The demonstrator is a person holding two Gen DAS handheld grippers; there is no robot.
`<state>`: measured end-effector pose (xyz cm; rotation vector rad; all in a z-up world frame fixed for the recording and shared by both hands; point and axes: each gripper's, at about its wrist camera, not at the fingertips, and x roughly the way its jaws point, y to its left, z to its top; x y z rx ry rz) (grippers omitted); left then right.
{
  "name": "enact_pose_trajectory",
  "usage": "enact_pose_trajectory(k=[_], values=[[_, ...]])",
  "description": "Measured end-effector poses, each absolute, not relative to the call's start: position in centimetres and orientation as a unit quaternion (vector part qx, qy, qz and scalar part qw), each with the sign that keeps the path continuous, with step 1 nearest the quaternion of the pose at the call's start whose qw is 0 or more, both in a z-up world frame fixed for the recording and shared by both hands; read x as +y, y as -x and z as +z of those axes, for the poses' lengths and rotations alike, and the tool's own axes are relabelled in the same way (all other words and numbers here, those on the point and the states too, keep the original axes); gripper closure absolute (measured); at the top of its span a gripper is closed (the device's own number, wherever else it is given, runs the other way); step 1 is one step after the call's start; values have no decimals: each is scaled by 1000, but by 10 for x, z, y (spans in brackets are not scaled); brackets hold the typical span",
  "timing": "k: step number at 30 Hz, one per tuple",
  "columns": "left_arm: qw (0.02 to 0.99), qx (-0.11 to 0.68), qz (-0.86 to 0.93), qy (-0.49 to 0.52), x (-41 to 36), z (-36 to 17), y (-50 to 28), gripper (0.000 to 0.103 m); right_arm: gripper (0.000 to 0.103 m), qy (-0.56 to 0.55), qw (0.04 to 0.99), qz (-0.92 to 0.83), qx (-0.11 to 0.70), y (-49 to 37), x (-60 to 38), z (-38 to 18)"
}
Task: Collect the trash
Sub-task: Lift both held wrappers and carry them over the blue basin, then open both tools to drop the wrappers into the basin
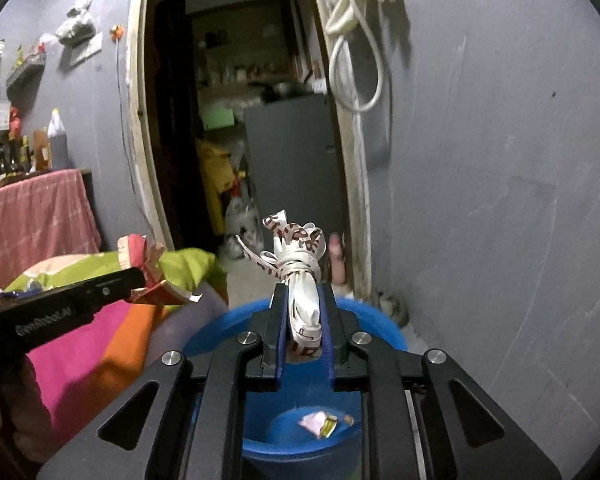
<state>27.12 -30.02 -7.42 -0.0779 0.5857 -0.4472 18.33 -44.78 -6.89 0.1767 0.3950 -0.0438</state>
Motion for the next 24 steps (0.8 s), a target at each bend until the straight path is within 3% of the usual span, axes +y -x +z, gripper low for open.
enact_pose_trajectory(k=[12, 17, 20, 23, 24], values=[[924, 304, -223, 61, -289, -70, -277, 78, 76, -101, 970, -12, 221, -192, -453, -70], [931, 275, -227, 78, -276, -51, -266, 69, 59, -98, 978, -14, 186, -177, -449, -46], [942, 235, -226, 81, -261, -30, -250, 53, 53, -87, 984, -16, 155, -165, -441, -26], [951, 196, -222, 83, -243, -8, -235, 44, 40, -76, 990, -16, 119, -151, -431, -4], [953, 189, -220, 81, -240, -2, -233, 38, 31, -72, 991, -16, 108, -147, -429, 2]])
